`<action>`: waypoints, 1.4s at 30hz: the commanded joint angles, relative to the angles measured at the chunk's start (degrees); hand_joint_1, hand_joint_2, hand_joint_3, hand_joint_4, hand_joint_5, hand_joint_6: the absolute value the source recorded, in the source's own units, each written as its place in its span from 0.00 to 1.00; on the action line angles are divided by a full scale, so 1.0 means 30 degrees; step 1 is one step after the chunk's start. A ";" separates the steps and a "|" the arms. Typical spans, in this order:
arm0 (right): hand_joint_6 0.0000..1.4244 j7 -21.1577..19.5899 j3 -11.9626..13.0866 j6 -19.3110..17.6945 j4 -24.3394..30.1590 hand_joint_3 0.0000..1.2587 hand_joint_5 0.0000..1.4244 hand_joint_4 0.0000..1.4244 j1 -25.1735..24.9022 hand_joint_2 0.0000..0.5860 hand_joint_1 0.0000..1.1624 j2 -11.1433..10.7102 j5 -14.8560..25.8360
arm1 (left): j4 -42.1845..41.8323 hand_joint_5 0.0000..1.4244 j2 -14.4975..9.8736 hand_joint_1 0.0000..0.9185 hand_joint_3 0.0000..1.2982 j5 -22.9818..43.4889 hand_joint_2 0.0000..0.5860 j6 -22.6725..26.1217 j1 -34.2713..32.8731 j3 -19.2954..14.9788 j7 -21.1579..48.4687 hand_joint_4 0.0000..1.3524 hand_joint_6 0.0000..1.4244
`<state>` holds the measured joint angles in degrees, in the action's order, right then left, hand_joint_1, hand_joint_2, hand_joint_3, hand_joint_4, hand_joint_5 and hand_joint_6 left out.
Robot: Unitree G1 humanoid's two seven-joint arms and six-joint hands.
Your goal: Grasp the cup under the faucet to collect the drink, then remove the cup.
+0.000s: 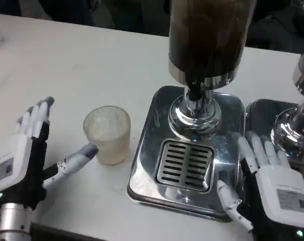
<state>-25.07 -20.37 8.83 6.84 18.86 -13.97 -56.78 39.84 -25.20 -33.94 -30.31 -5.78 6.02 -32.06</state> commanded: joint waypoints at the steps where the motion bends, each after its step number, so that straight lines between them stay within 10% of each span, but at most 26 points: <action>1: 0.00 -0.0228 0.0135 0.0199 0.0422 0.04 0.00 0.00 0.0379 0.81 0.02 0.0084 -0.0079 | 0.2424 0.00 -0.0166 0.00 0.00 0.0203 0.00 -0.1453 -0.1421 0.0539 -0.0151 0.00 0.00; 18: 0.00 0.0215 -0.0252 0.0917 0.1902 0.04 0.00 0.00 0.1592 0.82 0.02 0.0142 -0.0672 | 0.7535 0.00 0.1406 0.04 0.00 0.0115 0.00 -0.3455 -0.4297 0.1972 -0.1888 0.00 0.00; 30: 0.00 0.0576 -0.0283 0.1517 0.3065 0.04 0.00 0.00 0.2625 0.82 0.01 0.0455 -0.1149 | 0.9321 0.00 0.1987 0.39 0.00 0.0279 0.04 -0.3356 -0.5489 0.2459 -0.2206 0.00 0.00; 42: 0.00 0.0720 -0.0183 0.1758 0.3643 0.04 0.00 0.00 0.3247 0.82 0.01 0.0765 -0.1364 | 1.0187 0.01 0.2373 0.49 0.00 0.0517 0.06 -0.3039 -0.6231 0.3007 -0.1921 0.00 0.00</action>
<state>-23.37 -21.24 13.77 16.46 28.02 -11.86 -60.68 69.90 -18.73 -32.85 -39.69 -23.31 14.60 -38.30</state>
